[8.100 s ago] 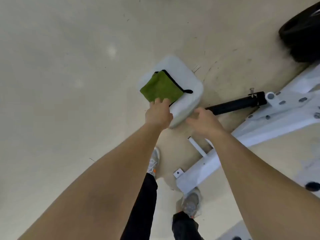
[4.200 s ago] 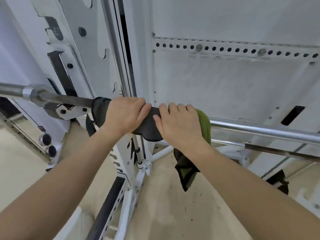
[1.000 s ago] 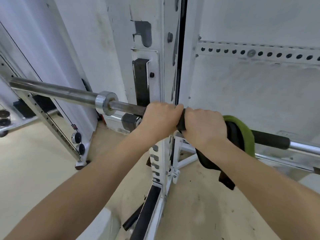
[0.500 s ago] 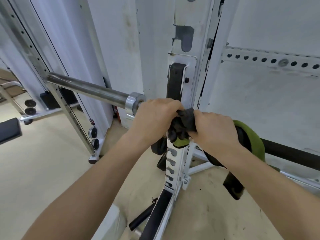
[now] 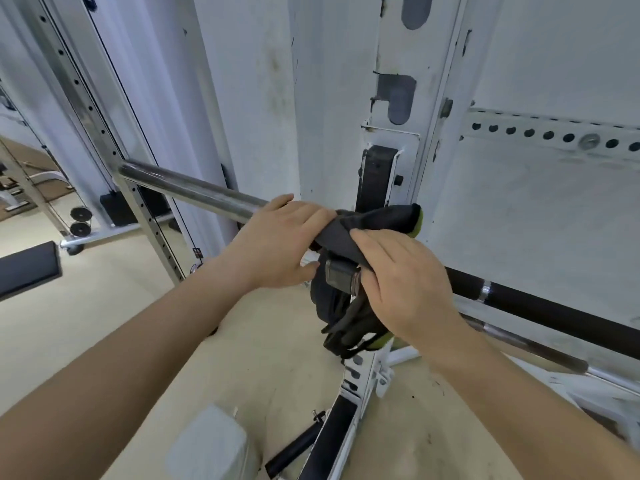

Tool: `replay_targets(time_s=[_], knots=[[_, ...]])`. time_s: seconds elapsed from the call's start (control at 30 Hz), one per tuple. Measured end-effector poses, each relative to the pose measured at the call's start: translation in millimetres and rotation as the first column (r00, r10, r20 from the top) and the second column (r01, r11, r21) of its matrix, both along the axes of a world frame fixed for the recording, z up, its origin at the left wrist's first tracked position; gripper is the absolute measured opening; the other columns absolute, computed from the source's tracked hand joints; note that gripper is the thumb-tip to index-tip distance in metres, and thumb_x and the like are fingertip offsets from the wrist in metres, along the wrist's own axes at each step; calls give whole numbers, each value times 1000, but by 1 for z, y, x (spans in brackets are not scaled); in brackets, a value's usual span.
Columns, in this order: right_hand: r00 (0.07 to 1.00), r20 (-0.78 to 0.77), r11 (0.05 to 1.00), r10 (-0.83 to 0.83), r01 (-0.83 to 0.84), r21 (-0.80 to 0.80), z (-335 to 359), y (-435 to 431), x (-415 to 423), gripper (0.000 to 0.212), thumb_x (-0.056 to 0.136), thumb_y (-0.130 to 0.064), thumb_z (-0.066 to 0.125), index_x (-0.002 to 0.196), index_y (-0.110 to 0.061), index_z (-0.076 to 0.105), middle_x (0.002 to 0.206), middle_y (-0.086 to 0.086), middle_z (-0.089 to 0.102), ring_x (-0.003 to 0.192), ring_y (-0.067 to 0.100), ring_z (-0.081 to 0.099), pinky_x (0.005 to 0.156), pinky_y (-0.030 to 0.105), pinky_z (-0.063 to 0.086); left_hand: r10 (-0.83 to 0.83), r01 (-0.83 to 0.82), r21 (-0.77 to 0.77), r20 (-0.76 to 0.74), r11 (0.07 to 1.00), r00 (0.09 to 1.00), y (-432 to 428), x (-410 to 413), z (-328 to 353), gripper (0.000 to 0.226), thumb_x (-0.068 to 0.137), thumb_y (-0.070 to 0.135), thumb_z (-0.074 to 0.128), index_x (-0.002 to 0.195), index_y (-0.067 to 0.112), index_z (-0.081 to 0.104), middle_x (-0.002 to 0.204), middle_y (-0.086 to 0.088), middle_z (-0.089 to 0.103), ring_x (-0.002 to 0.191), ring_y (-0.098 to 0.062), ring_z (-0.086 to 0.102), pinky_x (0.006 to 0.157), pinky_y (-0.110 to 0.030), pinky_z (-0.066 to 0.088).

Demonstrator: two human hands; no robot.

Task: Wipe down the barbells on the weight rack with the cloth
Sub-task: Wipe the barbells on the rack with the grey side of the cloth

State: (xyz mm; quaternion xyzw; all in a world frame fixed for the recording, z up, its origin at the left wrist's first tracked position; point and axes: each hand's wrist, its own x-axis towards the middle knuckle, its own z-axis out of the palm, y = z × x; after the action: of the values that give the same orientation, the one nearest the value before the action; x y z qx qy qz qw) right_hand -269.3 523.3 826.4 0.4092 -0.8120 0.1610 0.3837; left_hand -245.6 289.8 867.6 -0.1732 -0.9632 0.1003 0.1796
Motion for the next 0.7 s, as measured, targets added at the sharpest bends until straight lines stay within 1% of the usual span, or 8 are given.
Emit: replay_targets(time_s=[0.1,0.17,0.23,0.33,0.4,0.47,0.57,0.7], knots=[[996,-32,988,-83,87,129,-11,14,7,48,102,-22,40,145,-6,52,142,10,59,128,30,55,105,46,45,2,7,-138,59,990,998,6,-13,14,72,75,69,64,131,25,47,115,7,67,109,-20,63,114,-41,32],[981,-42,966,-188,192,172,-17,17,13,52,101,-26,43,150,-9,45,149,7,53,133,31,52,105,48,44,60,-22,-198,189,980,980,23,-29,28,64,70,73,69,108,26,47,94,8,67,90,-23,64,92,-36,45],[969,-21,951,-247,246,186,-20,18,17,55,100,-25,46,152,-11,42,152,7,50,136,31,50,109,48,41,151,-94,-159,396,983,906,38,-48,40,51,72,60,76,93,28,43,76,9,58,80,-24,60,77,-35,51],[964,-30,943,-264,264,200,-23,18,17,53,100,-19,50,152,-11,42,154,8,49,138,31,48,115,47,37,186,-154,-105,560,983,807,46,-63,49,36,78,43,80,86,26,50,75,9,57,80,-23,60,82,-39,56],[976,-51,958,-211,217,188,-21,19,14,49,100,-12,51,148,-10,49,151,9,52,136,30,52,114,46,40,143,-94,-133,425,987,894,37,-52,41,31,84,46,71,99,23,55,81,4,63,82,-26,60,78,-37,52],[990,-56,977,-133,140,159,-15,22,11,43,99,-9,50,141,-9,58,144,9,59,130,29,59,108,43,48,7,5,-99,115,995,993,21,-32,17,34,89,44,61,114,21,60,97,0,70,92,-28,64,83,-38,49],[1000,8,999,-8,7,46,4,18,8,36,100,-12,47,130,-8,68,132,7,67,117,24,68,93,41,59,-69,80,41,-233,996,970,7,-3,-28,45,93,27,62,135,11,60,131,-5,67,122,-26,61,106,-39,44],[979,134,987,153,-144,-76,41,-13,9,33,97,-14,49,121,-13,72,127,2,71,112,20,70,88,39,60,119,41,466,-309,884,943,29,31,-78,48,92,22,63,139,14,59,138,-4,63,131,-24,57,107,-36,47]])
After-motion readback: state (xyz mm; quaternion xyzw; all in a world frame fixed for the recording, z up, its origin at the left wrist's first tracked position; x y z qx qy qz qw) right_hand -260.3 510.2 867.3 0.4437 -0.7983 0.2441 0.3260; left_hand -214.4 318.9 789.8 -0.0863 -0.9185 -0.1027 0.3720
